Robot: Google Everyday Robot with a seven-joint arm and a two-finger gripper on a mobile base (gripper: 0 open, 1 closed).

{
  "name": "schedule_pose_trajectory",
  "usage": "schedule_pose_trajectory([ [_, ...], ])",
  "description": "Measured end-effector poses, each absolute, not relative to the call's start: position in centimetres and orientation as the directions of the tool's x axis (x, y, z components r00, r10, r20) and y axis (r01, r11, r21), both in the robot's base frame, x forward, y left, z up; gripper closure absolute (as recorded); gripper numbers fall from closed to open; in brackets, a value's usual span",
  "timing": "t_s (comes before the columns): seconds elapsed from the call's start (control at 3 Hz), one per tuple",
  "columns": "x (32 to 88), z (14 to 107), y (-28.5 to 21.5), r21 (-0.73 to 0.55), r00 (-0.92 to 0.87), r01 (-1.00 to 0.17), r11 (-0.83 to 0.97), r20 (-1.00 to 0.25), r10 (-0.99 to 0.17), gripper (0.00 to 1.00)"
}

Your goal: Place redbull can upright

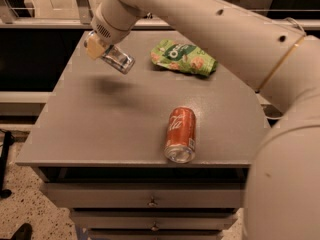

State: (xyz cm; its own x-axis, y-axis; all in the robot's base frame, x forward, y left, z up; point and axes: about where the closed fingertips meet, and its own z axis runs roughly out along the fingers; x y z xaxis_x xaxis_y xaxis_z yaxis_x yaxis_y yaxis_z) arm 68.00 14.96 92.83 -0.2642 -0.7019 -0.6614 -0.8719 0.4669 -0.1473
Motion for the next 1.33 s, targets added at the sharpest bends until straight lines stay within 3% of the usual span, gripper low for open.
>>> schedule_pose_trajectory([
  [0.33,68.7,95.1,13.6,-0.118,-0.173,-0.886,0.449,-0.814,-0.554,1.00],
  [0.67,69.3,96.9,9.3,-0.055,-0.102,-0.898,0.436,-0.939,-0.329,1.00],
  [1.0,69.3,97.5,6.2,-0.082,-0.026,-0.909,0.409,-0.967,-0.252,1.00],
  [1.33,69.2,97.5,6.0,-0.111,0.006,-0.911,0.398,-0.967,-0.255,1.00],
])
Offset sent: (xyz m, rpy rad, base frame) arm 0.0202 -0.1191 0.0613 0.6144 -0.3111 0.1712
